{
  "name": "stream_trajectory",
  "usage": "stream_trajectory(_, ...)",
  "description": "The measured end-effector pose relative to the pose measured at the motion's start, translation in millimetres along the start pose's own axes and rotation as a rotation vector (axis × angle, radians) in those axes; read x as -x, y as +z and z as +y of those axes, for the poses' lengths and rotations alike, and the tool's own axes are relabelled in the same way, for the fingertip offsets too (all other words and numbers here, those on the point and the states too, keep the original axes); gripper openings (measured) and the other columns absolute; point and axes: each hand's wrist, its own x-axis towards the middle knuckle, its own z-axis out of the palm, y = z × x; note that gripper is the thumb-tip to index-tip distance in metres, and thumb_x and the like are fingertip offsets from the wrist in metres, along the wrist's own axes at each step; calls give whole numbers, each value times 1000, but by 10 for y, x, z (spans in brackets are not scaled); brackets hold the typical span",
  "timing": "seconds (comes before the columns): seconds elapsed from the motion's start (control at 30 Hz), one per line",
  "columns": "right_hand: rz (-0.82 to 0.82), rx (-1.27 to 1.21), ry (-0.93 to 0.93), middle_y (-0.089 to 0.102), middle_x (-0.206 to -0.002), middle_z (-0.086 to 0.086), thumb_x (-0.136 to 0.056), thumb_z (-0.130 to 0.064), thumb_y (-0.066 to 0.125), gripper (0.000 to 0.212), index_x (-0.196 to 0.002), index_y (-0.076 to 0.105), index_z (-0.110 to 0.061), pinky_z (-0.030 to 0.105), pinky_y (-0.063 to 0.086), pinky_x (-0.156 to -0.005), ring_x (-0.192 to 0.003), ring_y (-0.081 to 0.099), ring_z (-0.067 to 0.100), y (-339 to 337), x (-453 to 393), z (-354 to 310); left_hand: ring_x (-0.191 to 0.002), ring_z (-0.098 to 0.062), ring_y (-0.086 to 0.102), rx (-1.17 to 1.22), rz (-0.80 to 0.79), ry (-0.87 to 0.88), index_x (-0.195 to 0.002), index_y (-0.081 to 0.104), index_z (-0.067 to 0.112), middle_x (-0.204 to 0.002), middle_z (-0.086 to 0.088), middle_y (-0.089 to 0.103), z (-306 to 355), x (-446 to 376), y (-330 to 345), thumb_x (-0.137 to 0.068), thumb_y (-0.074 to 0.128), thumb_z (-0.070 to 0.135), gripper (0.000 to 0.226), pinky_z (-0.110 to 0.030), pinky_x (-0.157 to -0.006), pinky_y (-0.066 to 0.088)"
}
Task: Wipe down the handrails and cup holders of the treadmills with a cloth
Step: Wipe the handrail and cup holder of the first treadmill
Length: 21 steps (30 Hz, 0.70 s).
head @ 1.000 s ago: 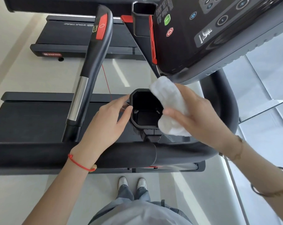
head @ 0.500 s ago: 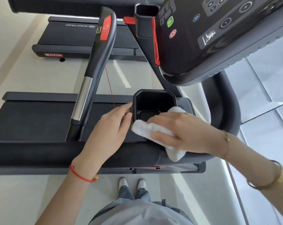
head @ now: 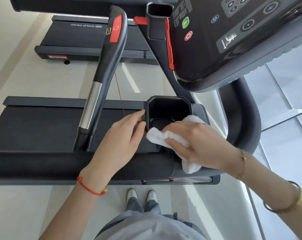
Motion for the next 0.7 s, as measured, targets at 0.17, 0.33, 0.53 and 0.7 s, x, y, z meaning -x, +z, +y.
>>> stream_trajectory(0.17,78,-194,-43,61,-111,-16,-100,-32,49,24,-123,56,-29,27,47,-88,-104,56,6,-4,109,54,-108,-10,60,-30,3,1,-143,47,26,-119,10,63,42,32,-30,-101,42,31,43,-37,-92,51)
stream_trajectory(0.33,166,-332,-87,56,-127,-19,-102,-38,46,35,-135,48,-27,15,40,-98,-119,52,1,10,269,-13,-106,-12,61,-137,30,32,-143,49,23,-119,10,64,81,185,-108,-100,43,33,44,-35,-89,52)
stream_trajectory(0.53,108,-346,-191,49,-139,-15,-102,-37,41,42,-140,46,-19,20,38,-106,-129,47,4,127,377,-280,-103,-11,63,-177,181,60,-131,60,14,-113,5,68,-42,532,-222,-99,48,23,36,-26,-94,47)
stream_trajectory(0.7,143,-77,-227,50,-143,-2,-100,-42,42,49,-137,50,-11,22,42,-102,-128,50,12,385,264,-608,-111,-14,61,-257,287,84,-126,64,13,-118,3,67,-227,845,-303,-99,52,18,30,-36,-103,42)
